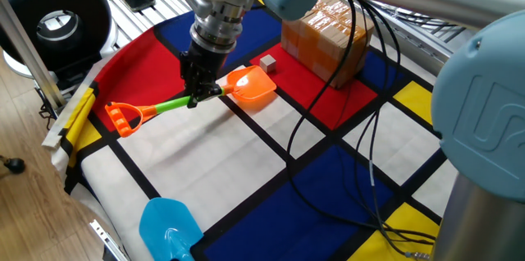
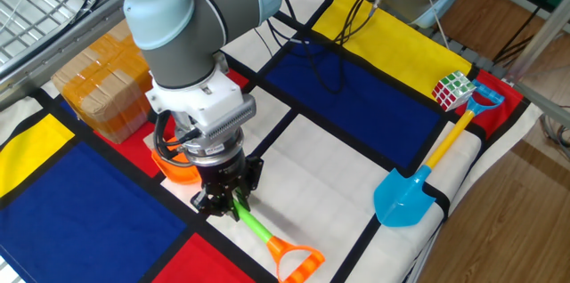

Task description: Use a shovel to scoop up an object

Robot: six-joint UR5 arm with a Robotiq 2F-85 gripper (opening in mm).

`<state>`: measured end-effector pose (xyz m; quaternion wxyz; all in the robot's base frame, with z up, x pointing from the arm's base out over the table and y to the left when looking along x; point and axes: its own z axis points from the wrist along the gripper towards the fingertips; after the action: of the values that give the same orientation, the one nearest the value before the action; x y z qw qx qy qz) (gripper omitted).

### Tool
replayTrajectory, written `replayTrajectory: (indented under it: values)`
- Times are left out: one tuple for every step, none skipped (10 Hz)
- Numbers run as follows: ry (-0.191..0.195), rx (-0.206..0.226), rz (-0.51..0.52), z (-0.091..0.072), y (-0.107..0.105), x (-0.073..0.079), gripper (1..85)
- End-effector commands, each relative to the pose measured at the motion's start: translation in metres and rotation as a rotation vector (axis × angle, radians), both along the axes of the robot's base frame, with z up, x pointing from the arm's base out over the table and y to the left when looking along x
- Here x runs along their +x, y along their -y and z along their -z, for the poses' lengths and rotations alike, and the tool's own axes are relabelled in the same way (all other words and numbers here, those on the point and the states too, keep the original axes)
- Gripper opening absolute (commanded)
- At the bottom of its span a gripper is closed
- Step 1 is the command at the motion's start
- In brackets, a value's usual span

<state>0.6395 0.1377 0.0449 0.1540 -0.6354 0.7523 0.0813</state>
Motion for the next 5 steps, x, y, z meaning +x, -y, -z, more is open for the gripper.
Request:
replayTrajectory:
  values:
    - [0.002, 0.007, 0.029, -0.0020, 0.0010, 0.0035, 1.0]
    - [0.001, 0.007, 0.029, -0.0019, 0.0010, 0.0031, 1.0]
    - [0.003, 0.002, 0.026, -0.0016, 0.0021, 0.0035, 1.0]
    - [0.005, -0.001, 0.022, -0.0015, 0.0025, 0.0035, 1.0]
    - [0.002, 0.000, 0.015, -0.0014, 0.0021, 0.0023, 1.0]
